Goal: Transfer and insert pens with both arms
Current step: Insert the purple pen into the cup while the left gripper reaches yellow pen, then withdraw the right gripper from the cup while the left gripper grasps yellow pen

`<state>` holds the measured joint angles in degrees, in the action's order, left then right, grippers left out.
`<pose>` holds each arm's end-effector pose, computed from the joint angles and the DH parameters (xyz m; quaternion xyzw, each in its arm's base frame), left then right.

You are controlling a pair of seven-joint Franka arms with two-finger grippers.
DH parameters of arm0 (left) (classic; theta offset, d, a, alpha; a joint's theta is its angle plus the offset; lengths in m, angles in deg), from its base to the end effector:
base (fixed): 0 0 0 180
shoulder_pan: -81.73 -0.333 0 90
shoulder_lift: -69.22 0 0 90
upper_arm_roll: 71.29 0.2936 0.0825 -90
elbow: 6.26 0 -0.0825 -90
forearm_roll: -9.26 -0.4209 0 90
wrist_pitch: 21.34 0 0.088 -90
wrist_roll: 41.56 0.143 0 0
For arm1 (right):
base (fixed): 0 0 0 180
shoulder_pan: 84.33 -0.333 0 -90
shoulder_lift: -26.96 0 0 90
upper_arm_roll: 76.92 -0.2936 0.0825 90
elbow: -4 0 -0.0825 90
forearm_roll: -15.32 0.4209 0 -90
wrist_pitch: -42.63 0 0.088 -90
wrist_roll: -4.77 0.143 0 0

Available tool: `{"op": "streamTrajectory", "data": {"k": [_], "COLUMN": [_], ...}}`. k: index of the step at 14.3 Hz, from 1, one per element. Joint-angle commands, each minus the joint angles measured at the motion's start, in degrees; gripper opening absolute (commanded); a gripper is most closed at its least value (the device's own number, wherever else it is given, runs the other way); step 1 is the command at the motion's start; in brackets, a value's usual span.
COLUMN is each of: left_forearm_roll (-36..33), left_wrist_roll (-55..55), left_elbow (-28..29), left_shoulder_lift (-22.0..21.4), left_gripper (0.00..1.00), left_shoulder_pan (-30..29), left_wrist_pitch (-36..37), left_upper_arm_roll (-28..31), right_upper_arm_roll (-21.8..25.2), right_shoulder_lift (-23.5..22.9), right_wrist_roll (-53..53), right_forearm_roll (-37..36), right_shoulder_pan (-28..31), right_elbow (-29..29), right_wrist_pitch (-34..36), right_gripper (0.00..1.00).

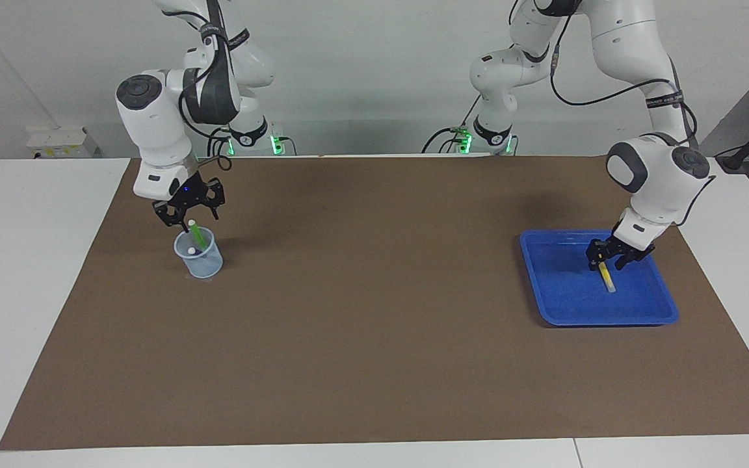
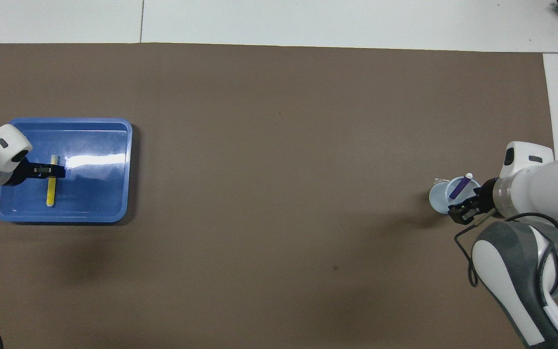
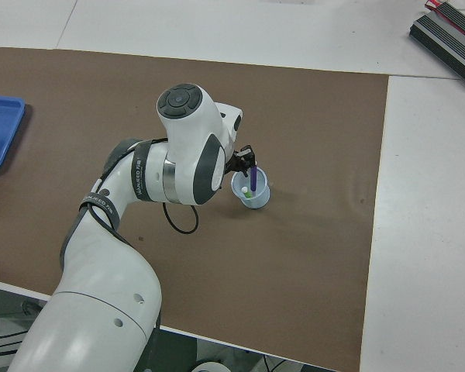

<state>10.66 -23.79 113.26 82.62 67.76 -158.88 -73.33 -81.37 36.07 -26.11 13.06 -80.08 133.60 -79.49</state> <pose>0.5989 0.1256 0.2379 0.9982 -0.0416 0.0423 0.0019 0.5316 -0.0013 0.3529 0.9604 0.2773 0.0073 0.0259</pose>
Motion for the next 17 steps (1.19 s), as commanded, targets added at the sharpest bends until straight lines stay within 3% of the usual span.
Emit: {"op": "streamTrajectory", "data": {"k": [1,6,8,11,12,15,16,17], "left_forearm_roll": [-1.0,-1.0,-1.0,-1.0,-1.0,-1.0,-0.9,-0.9], "left_wrist_roll": [0.9,0.9,0.9,0.9,0.8,0.6,0.3,0.2], "left_elbow": [-1.7,-1.3,-1.1,-0.9,-0.8,-0.3,-0.3,-0.4], "left_shoulder_lift": [2.0,4.2,4.2,4.1,4.1,4.0,4.0,4.0], "left_gripper": [0.74,0.69,0.58,0.08,0.00,0.00,0.00,0.00], "left_shoulder_pan": [-0.7,-1.0,-0.9,-0.8,-0.6,-0.6,-0.4,-0.4], "left_wrist_pitch": [-1.1,-4.8,-4.8,-4.8,-4.8,-4.8,-4.6,-4.1], "left_upper_arm_roll": [-0.3,-0.4,-0.4,-0.4,-0.4,-0.4,-0.4,-0.4], "right_upper_arm_roll": [-0.8,-1.2,-1.2,-1.2,-1.2,-1.2,-1.2,-1.2], "right_shoulder_lift": [1.1,1.7,1.6,1.1,1.0,0.6,0.6,0.6], "right_wrist_roll": [1.2,5.8,10.9,22.3,25.5,31.4,34.6,37.9], "right_forearm_roll": [-0.2,11.7,12.7,17.8,20.7,24.4,26.0,27.1], "right_shoulder_pan": [0.4,-3.2,-6.2,-10.0,-10.9,-13.2,-13.8,-14.7], "right_elbow": [-0.5,-5.1,-6.3,-8.0,-8.0,-8.0,-8.0,-8.0], "right_wrist_pitch": [0.9,4.8,4.2,3.5,2.3,-1.4,-2.1,-3.0], "right_gripper": [0.73,0.74,0.74,0.78,0.79,0.83,0.88,1.00]}}
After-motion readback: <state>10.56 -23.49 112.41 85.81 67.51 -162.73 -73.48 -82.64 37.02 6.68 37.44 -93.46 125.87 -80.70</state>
